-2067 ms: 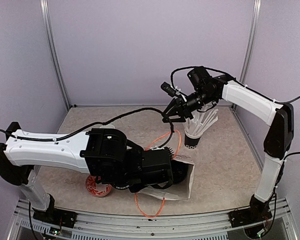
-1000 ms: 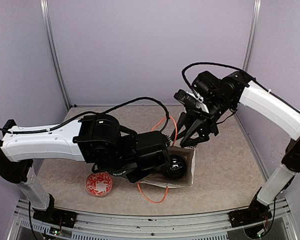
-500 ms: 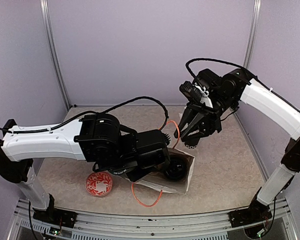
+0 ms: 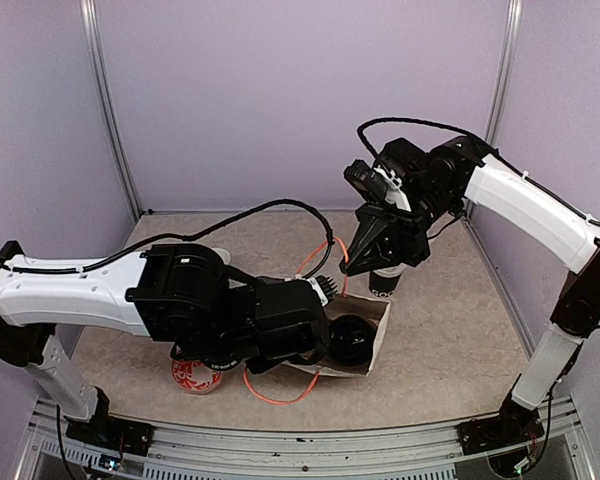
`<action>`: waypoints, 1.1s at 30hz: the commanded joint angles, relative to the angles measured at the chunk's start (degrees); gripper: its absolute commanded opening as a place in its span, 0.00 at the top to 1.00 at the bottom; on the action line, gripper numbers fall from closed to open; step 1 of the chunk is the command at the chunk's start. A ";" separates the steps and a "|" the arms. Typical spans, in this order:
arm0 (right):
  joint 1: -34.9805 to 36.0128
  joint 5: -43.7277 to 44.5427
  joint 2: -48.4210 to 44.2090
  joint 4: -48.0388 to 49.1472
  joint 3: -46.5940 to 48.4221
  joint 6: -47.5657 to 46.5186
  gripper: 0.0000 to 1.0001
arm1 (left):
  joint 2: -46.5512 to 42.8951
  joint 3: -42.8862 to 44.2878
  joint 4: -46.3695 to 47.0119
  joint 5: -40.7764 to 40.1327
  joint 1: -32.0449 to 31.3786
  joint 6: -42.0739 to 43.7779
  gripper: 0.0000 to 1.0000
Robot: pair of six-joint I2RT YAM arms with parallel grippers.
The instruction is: Pack the takeout coffee
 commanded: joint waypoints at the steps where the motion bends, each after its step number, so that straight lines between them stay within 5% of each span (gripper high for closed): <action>1: 0.42 0.16 -0.26 -0.70 1.86 -0.22 1.00 | -7.20 -4.73 5.02 -3.18 -2.65 4.20 0.36; 10: 0.47 1.80 -0.28 -0.70 2.06 -0.14 1.00 | -13.22 -12.79 15.57 -3.74 -5.61 19.11 0.39; 25: 0.28 4.45 -0.91 -0.67 2.55 0.04 1.00 | -9.47 -12.00 12.50 -3.73 -7.67 31.03 0.40; 29: -0.43 7.33 -2.33 -0.71 1.97 0.30 0.75 | -7.45 -11.45 10.27 -3.83 -7.91 32.01 0.42; 33: -5.28 9.23 -4.32 -0.55 -0.30 -0.60 0.66 | -6.08 -10.85 9.27 -3.41 -8.40 32.74 0.43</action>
